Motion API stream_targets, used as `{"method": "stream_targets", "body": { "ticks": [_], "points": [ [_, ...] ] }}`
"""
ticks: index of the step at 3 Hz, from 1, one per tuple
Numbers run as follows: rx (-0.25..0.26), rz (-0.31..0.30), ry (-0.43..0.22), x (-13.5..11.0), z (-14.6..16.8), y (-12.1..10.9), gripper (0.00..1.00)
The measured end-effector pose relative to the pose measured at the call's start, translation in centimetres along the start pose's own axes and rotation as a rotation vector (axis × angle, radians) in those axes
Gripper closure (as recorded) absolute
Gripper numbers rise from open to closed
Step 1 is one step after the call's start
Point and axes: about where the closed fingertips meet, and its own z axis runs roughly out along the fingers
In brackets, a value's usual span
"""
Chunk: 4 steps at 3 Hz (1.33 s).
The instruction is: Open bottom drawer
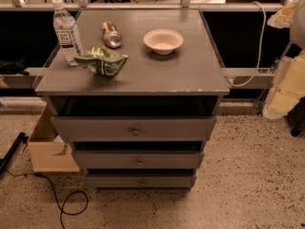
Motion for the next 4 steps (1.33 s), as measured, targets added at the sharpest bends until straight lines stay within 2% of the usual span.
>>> {"method": "stream_targets", "body": {
  "ticks": [1, 2, 3, 4],
  "points": [
    [-0.006, 0.003, -0.001, 0.1, 0.4, 0.5, 0.0],
    [-0.042, 0.039, 0.004, 1.3, 2.7, 1.8, 0.0],
    [-0.179, 0.177, 0.021, 5.1, 8.7, 5.6, 0.0],
    [-0.25, 0.244, 0.036, 7.0, 11.9, 7.9, 0.0]
  ]
}}
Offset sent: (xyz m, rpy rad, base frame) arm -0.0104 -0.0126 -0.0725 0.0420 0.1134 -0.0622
